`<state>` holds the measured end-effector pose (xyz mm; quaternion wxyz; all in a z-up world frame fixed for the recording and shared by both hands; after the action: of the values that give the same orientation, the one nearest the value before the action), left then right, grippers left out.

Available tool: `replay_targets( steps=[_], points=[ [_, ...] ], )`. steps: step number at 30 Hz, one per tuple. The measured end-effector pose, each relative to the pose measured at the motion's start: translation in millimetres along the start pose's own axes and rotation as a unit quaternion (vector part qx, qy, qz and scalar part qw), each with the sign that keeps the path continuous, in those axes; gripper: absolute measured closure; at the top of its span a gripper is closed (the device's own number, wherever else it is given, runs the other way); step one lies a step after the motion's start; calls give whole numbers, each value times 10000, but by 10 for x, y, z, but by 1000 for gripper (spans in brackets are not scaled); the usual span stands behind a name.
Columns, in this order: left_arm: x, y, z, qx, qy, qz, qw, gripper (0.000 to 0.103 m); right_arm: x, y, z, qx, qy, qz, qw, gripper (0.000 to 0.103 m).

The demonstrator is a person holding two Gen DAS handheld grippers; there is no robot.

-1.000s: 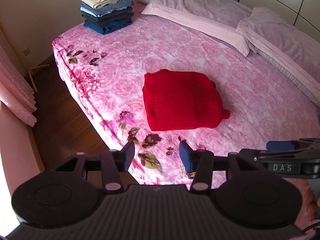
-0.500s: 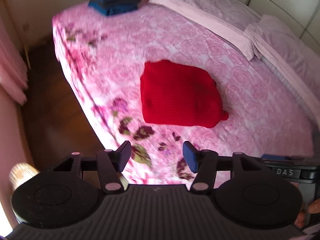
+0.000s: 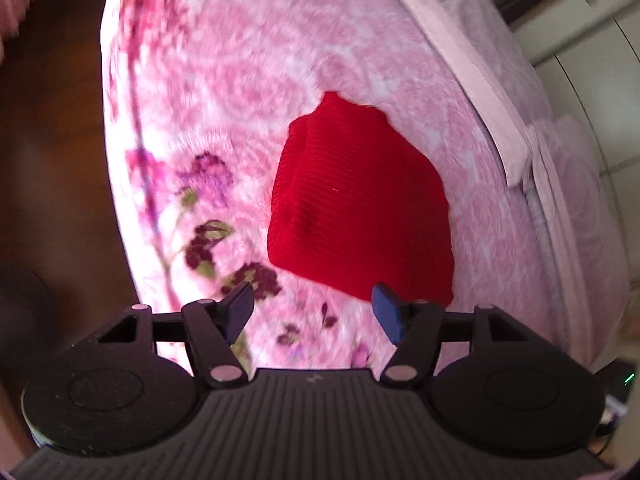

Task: Fold clothes
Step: 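Lower both grippers and grasp the folded sweater's edge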

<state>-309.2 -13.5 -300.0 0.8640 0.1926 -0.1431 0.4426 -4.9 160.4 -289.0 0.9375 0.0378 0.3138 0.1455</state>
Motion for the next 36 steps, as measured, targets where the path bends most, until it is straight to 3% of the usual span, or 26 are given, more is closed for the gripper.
replay_targets(
  steps=[2,8,12,16,21,23,25,34,36],
  points=[
    [-100,157,-257,-97,-229,285,9993,41,162,145,-129,-44,152,-314,9994,13],
    [-281,620,-871,-153,-721,758,9944,38,501,717,-389,416,520,-997,9928,12],
    [-344,817,-1135,-232,-1114,1042,9880,36,598,1044,-594,638,694,-1102,9894,10],
    [-340,884,-1299,-307,-1387,1131,9834,32,643,1270,-881,529,920,-1033,9890,7],
    [-364,896,-1503,-384,-1540,1342,9782,27,684,1305,-1180,341,1148,-963,9881,7],
    [-385,901,-1555,-374,-1605,1414,9761,27,677,1298,-1234,317,1296,-960,9864,1],
    [-402,906,-1585,-353,-1690,1454,9742,27,660,1293,-1276,282,1470,-938,9843,1],
    [-277,927,-1666,-423,-1921,1053,9748,28,517,1279,-1469,-66,1809,-676,9812,1],
    [-224,936,-1693,-431,-1922,914,9761,40,489,1263,-1478,-66,1834,-740,9802,1]
  ],
)
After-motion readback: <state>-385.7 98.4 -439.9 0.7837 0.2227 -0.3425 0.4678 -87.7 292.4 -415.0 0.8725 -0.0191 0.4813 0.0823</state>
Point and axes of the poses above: each gripper's, at about its wrist camera, not at the fingertips, and z roughly against the way its jaws point, x to its right, y to its top, the point moved 6 cm from there along -z, roughly the way its jaws point, and after that the axes turned 5 degrees about y, right-handed, at the moved point
